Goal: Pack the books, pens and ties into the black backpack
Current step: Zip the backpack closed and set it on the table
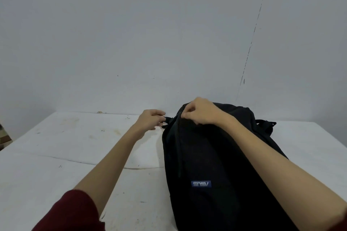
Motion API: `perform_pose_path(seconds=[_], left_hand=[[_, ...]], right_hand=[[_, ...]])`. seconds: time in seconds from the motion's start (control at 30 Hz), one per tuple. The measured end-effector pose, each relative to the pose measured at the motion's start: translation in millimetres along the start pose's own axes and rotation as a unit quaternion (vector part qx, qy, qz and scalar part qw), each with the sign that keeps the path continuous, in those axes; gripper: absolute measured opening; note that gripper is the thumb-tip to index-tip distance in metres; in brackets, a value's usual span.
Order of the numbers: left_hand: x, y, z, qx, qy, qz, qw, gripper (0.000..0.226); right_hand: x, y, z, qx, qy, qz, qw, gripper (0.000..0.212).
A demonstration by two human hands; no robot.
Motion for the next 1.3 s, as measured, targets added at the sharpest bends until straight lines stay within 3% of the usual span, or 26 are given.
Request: perform_pose_path(seconds=[0.07, 0.13, 0.3, 0.5, 0.6, 0.7, 0.77, 0.9, 1.0, 1.07, 1.1, 1.13, 1.2, 1.3], left_hand=[[16.6, -8.3, -7.6, 0.024, -0.016, -0.026, 0.999, 0.035], [32.1, -14.4, -20.3, 0.041, 0.002, -0.039, 0.998, 0.040], [74.6, -16.7, -46.7, 0.132, 0.058, -0.054, 0.988, 0.031], [93.6, -6.8, -46.6, 0.134, 0.102, -0.036, 0.985, 0.011], [91.3, -9.0, -39.6, 0.122, 0.077, -0.061, 0.988, 0.008], [83.5, -14.5, -29.8, 0.159, -0.010, -0.128, 0.979, 0.011], [76.4, -18.6, -25.8, 0.173, -0.044, -0.158, 0.971, 0.011], [56.2, -25.4, -23.3, 0.163, -0.083, -0.152, 0.971, 0.018], [27.9, -25.3, -18.5, 0.182, -0.068, -0.165, 0.967, 0.018], [11.1, -22.9, -13.2, 0.190, -0.061, -0.178, 0.963, 0.017], [3.5, -21.2, -10.8, 0.183, -0.062, -0.180, 0.965, 0.018], [-1.9, -20.2, -9.4, 0.172, -0.066, -0.178, 0.967, 0.019], [-12.1, -19.9, -11.3, 0.160, -0.075, -0.172, 0.969, 0.022], [-29.1, -19.6, -26.0, 0.152, -0.058, -0.167, 0.972, 0.023]], right_hand=[[21.7, -6.6, 7.6, -0.024, -0.044, 0.001, 0.999, 0.025], [47.0, -17.2, 5.0, -0.035, -0.033, 0.001, 0.999, 0.034], [102.9, -36.0, -15.3, -0.133, 0.067, 0.014, 0.989, 0.040], [130.3, -50.6, -28.0, -0.191, 0.186, -0.009, 0.964, 0.047], [137.4, -57.5, -26.4, -0.165, 0.220, 0.005, 0.962, 0.039], [135.8, -61.0, -28.0, -0.155, 0.245, 0.017, 0.957, 0.029], [134.1, -60.8, -27.3, -0.165, 0.219, 0.024, 0.961, 0.024], [133.4, -50.9, -19.7, -0.287, 0.024, 0.052, 0.956, 0.016], [129.3, -49.3, -16.1, -0.322, -0.058, 0.026, 0.945, 0.021], [120.3, -42.7, -13.9, -0.228, -0.020, 0.020, 0.973, 0.030], [111.2, -35.7, -17.2, -0.166, 0.042, 0.029, 0.985, 0.041], [99.9, -26.5, -22.9, -0.137, 0.119, 0.048, 0.982, 0.051], [73.1, -10.1, -36.1, -0.198, 0.209, 0.102, 0.952, 0.055], [54.2, -6.3, -39.7, -0.310, 0.127, 0.132, 0.933, 0.034]])
Point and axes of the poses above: each hand's wrist, its own x-axis towards the middle knuckle, its own z-axis out of the back of the hand, y = z × x, the point moved 4 cm from there along x, towards the middle knuckle, and after that the axes turned 3 degrees about x, right-handed, at the moved point
